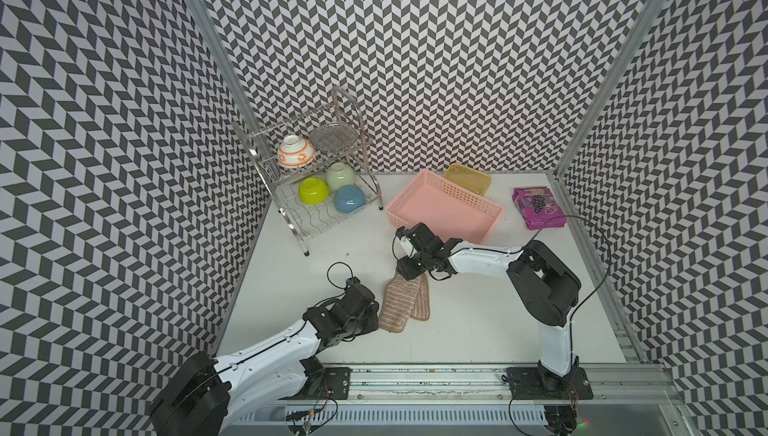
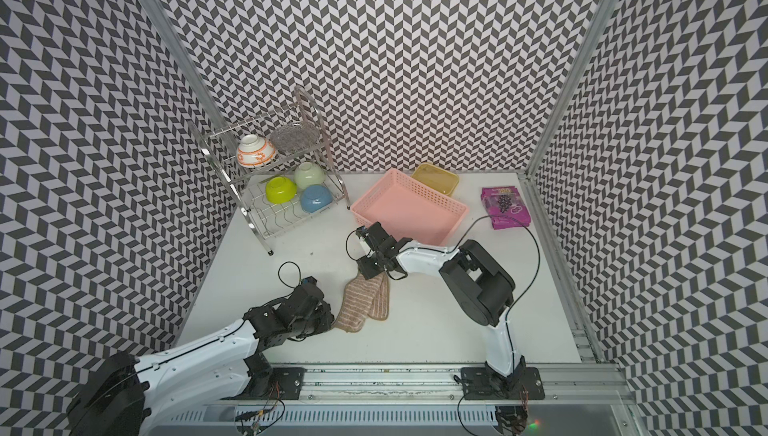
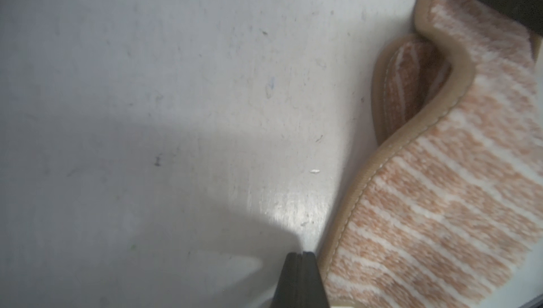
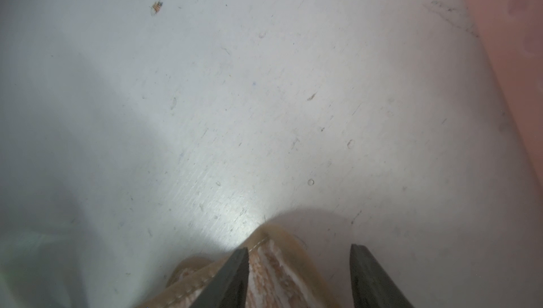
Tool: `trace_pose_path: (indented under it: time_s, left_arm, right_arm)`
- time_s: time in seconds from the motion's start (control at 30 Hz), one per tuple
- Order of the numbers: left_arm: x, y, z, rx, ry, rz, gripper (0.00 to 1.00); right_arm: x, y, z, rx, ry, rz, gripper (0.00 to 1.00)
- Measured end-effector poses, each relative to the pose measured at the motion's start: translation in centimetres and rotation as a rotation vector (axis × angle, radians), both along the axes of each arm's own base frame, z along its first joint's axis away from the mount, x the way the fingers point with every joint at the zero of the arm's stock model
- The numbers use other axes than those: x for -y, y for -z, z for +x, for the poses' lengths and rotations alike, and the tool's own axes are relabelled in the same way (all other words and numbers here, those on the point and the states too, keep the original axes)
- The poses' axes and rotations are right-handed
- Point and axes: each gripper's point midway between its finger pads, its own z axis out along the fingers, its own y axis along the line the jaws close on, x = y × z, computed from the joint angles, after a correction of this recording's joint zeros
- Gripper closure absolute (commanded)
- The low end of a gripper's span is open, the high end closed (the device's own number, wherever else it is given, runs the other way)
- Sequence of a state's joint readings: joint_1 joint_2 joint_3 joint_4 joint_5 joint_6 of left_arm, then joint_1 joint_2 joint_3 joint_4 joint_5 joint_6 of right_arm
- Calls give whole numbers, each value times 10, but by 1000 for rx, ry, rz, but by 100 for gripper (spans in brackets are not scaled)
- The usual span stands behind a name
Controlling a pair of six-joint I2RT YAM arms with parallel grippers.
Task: Fold the square dishcloth
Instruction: Flatten out the cleaning item at the center of the board.
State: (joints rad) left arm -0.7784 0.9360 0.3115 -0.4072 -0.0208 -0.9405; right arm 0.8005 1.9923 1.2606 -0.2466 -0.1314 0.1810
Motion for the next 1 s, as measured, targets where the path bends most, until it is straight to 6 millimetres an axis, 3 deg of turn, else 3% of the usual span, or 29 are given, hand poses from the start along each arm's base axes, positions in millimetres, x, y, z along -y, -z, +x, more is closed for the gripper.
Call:
trace_pose_path:
  time_s: [0.13,0.23,0.4,0.6,0.63,0.67,0.77,1.0]
  left_arm:
    - [-4,-5,2,19,-12,8,100]
    - [-5,-18,9,58,-30,10,100]
    - [-1,-38,18,117,-48,-25,58]
    - [1,-33,9,84,-44,-62,39]
    - [1,-28,4,70,-40,-65,28]
    - [1,-24,0,55,-33,-64,24]
    - [2,-14,-12,19,-11,-57,21]
    - [10,-12,-16,16,5,-48,23]
  right_arm:
    - [0,1,-1,0,0,-5,82]
    - [0,1,0,4,6,-2,87]
    - [6,-11,-3,25,16,5,88]
    - [7,-38,2,74,46,49,89]
    - [7,-39,2,76,49,52,89]
    - [7,-39,2,77,55,55,89]
    - [9,-34,0,64,66,53,90]
    - [10,-30,-2,44,87,61,90]
